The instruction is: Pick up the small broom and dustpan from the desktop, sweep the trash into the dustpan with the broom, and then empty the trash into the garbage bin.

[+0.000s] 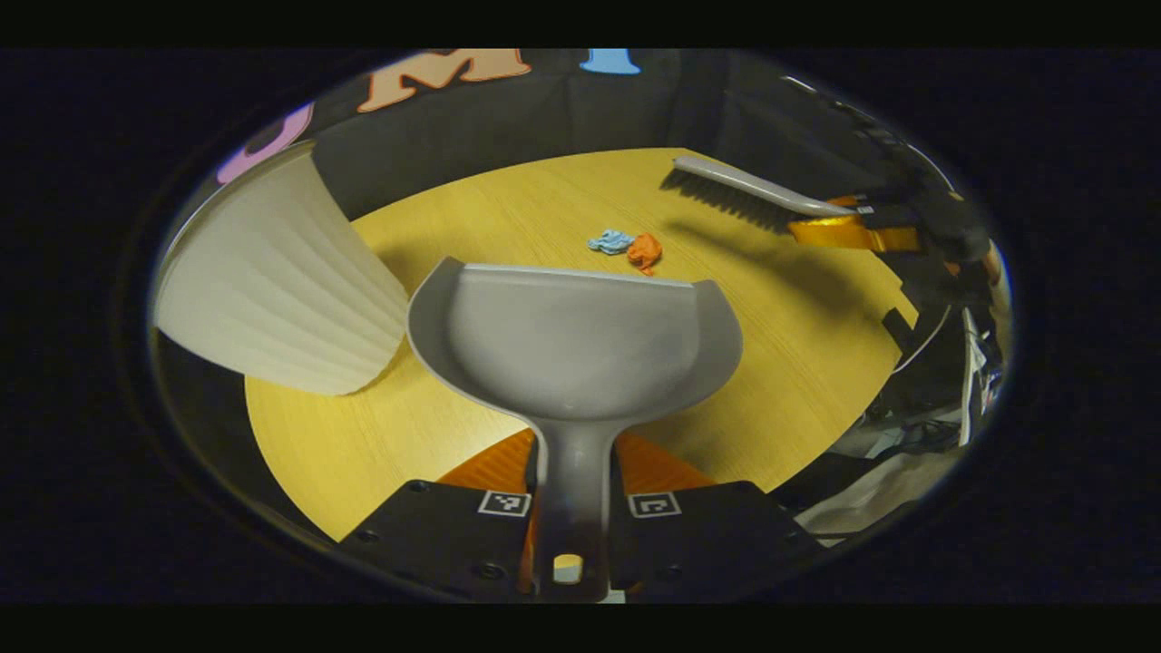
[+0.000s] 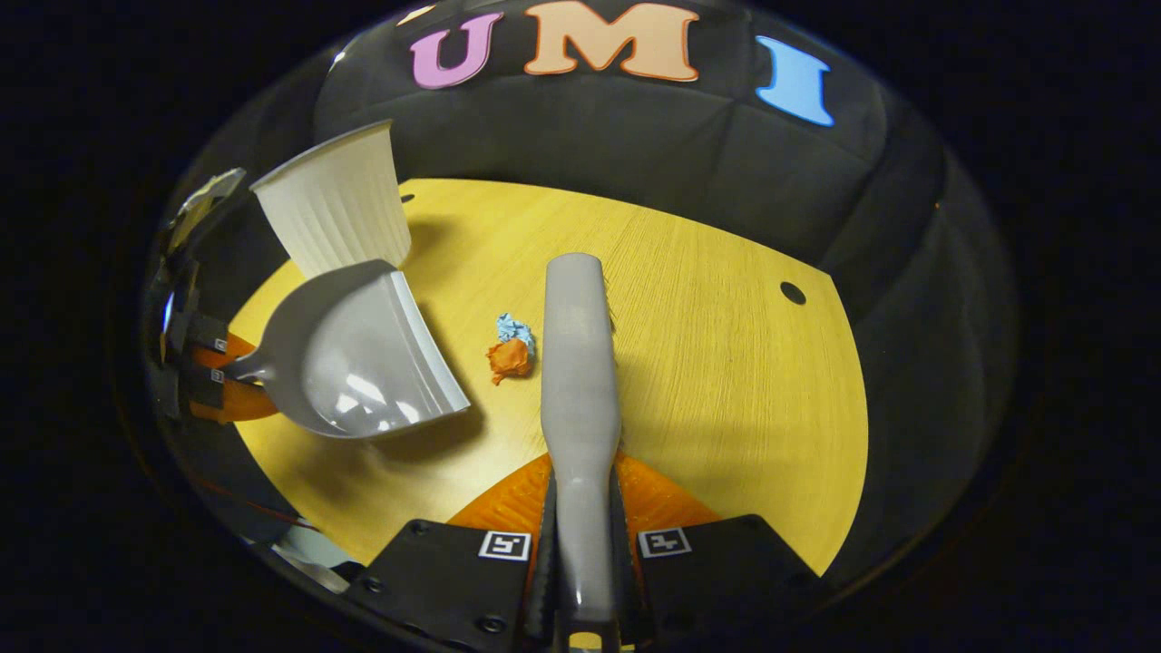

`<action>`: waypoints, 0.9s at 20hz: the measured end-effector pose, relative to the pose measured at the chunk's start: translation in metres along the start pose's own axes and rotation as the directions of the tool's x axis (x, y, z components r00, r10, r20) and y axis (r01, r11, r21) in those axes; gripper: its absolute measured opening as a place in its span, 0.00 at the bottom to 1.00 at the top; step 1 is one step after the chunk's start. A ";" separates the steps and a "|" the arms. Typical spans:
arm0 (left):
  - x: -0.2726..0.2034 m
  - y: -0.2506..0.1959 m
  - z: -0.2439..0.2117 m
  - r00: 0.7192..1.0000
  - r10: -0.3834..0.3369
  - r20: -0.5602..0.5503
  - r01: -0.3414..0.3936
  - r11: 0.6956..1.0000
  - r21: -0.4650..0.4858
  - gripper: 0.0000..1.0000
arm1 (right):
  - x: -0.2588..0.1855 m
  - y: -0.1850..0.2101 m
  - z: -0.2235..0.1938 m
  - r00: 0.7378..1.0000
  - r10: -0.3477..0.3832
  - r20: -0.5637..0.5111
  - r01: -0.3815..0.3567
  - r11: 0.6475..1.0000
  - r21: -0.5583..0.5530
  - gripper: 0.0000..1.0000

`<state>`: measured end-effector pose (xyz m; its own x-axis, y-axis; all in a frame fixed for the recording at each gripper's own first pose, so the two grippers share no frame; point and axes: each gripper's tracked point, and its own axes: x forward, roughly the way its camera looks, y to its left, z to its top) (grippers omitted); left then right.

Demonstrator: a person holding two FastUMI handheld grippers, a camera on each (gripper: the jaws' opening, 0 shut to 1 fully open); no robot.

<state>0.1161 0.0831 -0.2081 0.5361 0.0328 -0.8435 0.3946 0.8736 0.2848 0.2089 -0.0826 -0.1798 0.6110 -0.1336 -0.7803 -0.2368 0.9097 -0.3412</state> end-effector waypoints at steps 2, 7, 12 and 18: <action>0.015 -0.001 0.000 0.999 -0.029 -0.027 0.030 0.999 0.014 0.26 | 0.021 0.003 0.015 0.999 0.014 -0.041 -0.015 1.000 -0.023 0.29; 0.028 -0.006 0.002 0.994 -0.085 -0.063 0.084 0.996 -0.011 0.25 | 0.067 0.008 0.030 0.992 0.004 -0.127 -0.019 0.993 -0.117 0.29; 0.036 -0.006 -0.004 0.992 -0.095 -0.082 0.093 0.995 -0.025 0.25 | 0.068 0.045 0.029 0.977 0.144 -0.154 -0.175 0.962 -0.210 0.28; 0.038 -0.006 -0.005 0.993 -0.098 -0.059 0.094 0.994 -0.056 0.26 | 0.055 0.075 0.022 0.920 0.326 -0.219 -0.379 0.881 -0.284 0.29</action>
<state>0.1304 0.0812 -0.2441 0.4504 -0.0243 -0.8925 0.4008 0.8988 0.1777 0.2411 -0.0132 -0.2369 0.3197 0.0875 -0.9435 -0.6548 0.7401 -0.1533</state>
